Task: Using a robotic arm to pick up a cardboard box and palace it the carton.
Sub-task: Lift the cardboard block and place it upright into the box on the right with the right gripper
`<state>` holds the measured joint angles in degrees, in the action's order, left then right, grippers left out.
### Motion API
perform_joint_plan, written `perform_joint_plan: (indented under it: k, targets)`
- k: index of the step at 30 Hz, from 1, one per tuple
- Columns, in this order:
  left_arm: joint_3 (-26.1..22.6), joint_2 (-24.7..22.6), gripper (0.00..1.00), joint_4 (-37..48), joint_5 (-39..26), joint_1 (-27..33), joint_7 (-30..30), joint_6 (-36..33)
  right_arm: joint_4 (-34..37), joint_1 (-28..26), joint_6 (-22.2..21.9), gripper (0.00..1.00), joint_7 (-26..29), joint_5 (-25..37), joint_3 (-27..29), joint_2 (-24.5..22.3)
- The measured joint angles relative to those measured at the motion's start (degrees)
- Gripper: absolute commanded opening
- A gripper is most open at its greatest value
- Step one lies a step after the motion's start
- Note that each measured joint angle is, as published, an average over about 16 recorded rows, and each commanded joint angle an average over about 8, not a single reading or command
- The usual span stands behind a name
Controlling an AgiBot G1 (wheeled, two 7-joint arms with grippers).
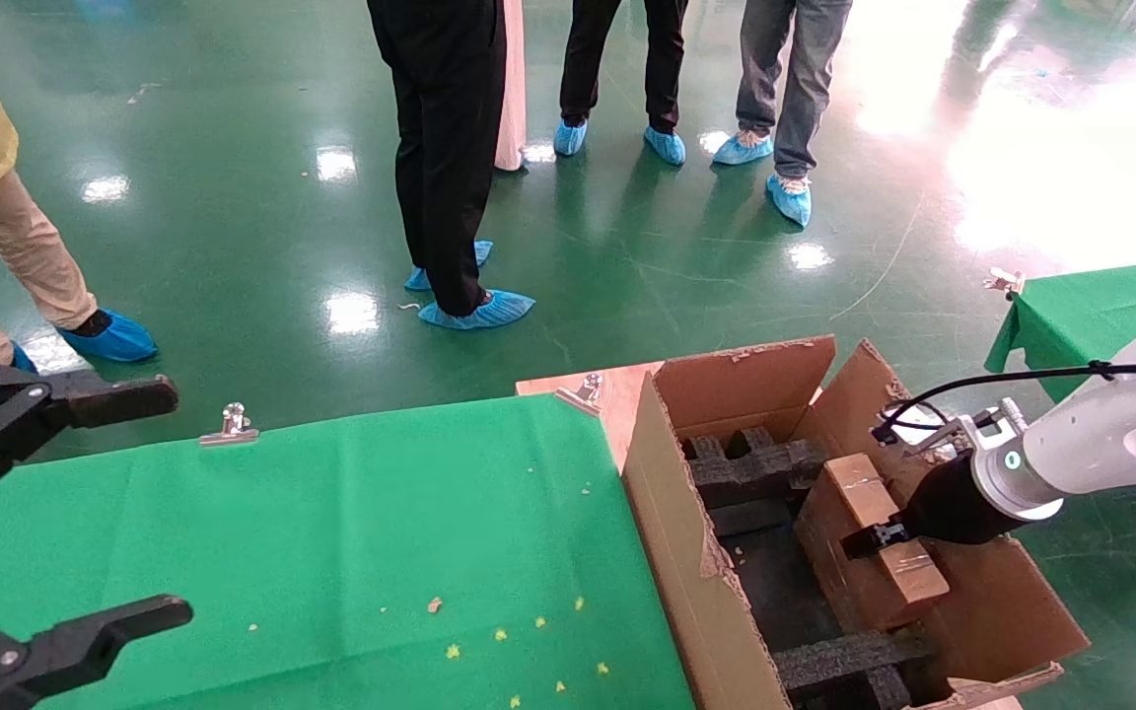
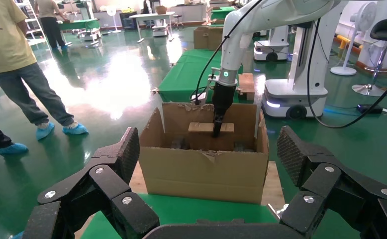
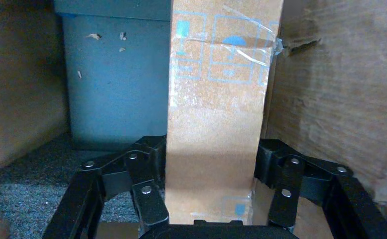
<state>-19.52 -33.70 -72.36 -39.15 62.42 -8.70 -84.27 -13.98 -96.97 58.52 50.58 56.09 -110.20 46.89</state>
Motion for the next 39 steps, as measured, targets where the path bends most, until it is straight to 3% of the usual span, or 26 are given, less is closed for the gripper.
perform_joint_plan:
  k: [24,39]
  targets:
    - [-0.02,0.00,1.00,0.01,0.01,0.01,0.01,0.00,0.15,-1.77,-0.25,1.00,-0.47,0.08,0.20,-0.12]
    - [-0.03,0.01,1.00,0.01,0.02,0.01,0.01,0.00,-2.08,-9.74,-1.20,1.00,-3.85,-0.98,2.17,-0.35]
